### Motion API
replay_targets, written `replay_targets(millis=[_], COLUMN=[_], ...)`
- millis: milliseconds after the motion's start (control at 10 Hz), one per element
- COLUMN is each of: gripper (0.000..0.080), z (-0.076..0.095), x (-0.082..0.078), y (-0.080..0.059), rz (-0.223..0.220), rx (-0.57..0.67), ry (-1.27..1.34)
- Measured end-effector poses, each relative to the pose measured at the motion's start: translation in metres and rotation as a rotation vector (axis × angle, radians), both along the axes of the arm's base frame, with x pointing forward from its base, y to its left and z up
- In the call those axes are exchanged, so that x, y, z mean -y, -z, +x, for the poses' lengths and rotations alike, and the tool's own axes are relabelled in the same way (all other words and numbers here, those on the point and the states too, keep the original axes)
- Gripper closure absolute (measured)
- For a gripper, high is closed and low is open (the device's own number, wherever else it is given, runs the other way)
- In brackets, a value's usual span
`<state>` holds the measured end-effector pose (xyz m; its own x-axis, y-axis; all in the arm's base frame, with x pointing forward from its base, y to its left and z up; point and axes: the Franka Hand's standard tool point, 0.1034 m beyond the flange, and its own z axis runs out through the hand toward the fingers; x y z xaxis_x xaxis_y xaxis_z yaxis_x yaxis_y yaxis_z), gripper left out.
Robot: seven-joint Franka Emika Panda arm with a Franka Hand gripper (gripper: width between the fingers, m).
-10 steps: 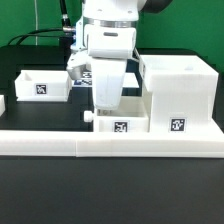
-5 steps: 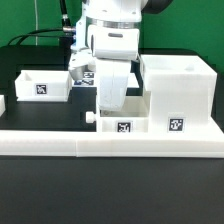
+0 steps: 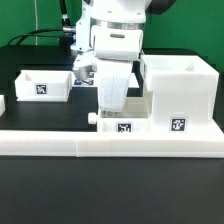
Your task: Assemble drawer
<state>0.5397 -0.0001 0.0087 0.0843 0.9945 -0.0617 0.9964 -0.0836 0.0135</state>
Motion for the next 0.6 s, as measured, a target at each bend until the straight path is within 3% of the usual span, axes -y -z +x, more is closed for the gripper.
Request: replay_targets(millis=[600], gripper=[0.0757], z=[0.0000], x=[0.0003], y=[0.0000], rz=[-0.008], rx=[-0.007], ry=[-0.046])
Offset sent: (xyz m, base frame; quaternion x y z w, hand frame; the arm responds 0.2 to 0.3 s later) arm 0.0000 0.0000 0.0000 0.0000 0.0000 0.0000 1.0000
